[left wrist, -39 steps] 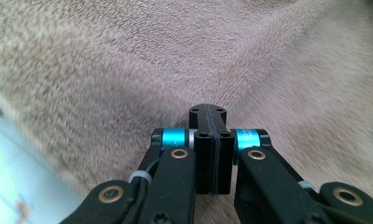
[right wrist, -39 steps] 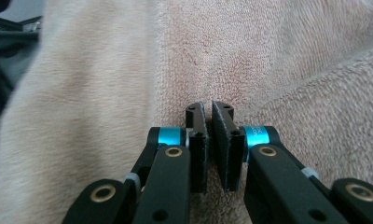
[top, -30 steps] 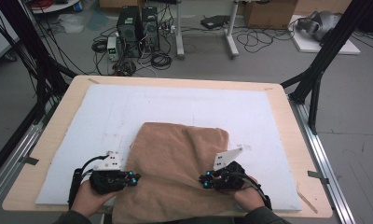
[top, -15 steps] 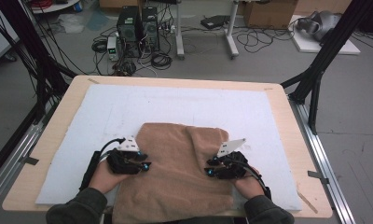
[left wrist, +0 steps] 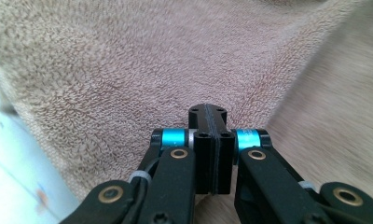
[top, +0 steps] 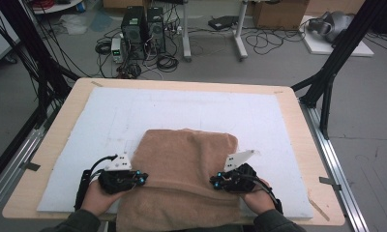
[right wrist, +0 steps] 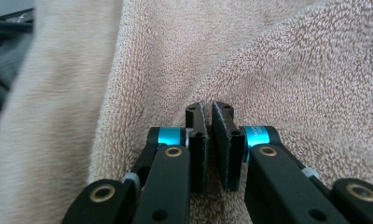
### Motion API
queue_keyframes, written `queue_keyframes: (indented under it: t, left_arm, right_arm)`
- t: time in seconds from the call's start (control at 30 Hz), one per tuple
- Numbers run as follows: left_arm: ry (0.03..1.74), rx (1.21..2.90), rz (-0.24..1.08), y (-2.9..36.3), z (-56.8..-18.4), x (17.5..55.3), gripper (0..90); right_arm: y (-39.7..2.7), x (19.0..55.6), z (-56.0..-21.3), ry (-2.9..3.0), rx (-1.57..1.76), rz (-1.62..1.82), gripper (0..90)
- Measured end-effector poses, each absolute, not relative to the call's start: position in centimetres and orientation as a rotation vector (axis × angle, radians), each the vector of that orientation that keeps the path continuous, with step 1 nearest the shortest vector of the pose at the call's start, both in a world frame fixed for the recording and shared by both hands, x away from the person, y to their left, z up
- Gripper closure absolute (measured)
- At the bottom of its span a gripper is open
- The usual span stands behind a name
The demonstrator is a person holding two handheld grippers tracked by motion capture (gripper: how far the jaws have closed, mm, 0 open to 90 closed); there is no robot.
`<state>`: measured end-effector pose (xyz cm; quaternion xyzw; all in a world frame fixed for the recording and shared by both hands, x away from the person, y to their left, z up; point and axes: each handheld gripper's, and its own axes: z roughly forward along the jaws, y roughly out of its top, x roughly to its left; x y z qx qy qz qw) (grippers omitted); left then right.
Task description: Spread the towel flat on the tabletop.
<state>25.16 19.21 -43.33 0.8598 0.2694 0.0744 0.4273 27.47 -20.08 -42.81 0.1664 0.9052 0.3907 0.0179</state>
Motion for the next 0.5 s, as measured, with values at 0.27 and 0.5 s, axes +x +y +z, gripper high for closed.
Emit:
queue_keyframes:
  t: [0.27, 0.5]
  left_arm:
    - [0.647, 2.152, 0.126, 19.8, -43.2, 21.7, 89.4]
    - [0.662, 2.068, 0.109, 19.9, -42.1, 22.5, 68.8]
  right_arm:
    - [-19.6, 24.8, -42.8, 2.862, 0.448, 1.209, 84.7]
    - [-20.0, 25.0, -41.3, 2.826, 0.446, 1.311, 67.4]
